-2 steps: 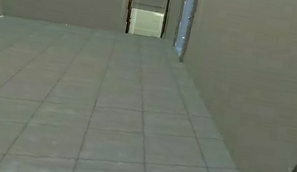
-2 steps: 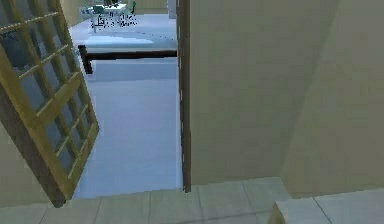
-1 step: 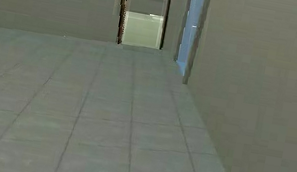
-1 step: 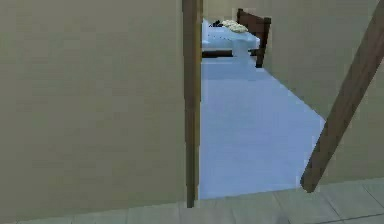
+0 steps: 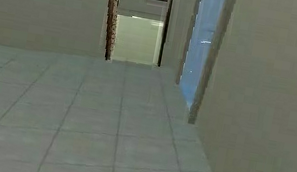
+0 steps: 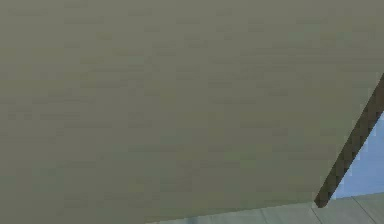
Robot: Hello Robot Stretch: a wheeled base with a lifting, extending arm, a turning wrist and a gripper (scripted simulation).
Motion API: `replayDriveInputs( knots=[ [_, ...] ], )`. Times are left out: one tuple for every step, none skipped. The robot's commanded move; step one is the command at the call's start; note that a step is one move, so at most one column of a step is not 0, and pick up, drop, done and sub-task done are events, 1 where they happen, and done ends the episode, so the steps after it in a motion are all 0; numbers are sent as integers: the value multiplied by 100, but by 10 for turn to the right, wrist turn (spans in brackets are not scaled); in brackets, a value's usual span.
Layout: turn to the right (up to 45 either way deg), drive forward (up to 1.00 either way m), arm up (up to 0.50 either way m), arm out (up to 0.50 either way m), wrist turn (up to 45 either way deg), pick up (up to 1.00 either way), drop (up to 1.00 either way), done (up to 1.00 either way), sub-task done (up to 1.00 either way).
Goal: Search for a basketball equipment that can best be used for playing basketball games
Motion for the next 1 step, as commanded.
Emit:
replayDriveInputs(
  knots=[
    [30, 0, 0, 0, 0, 0, 0, 0, 0]
  ],
)
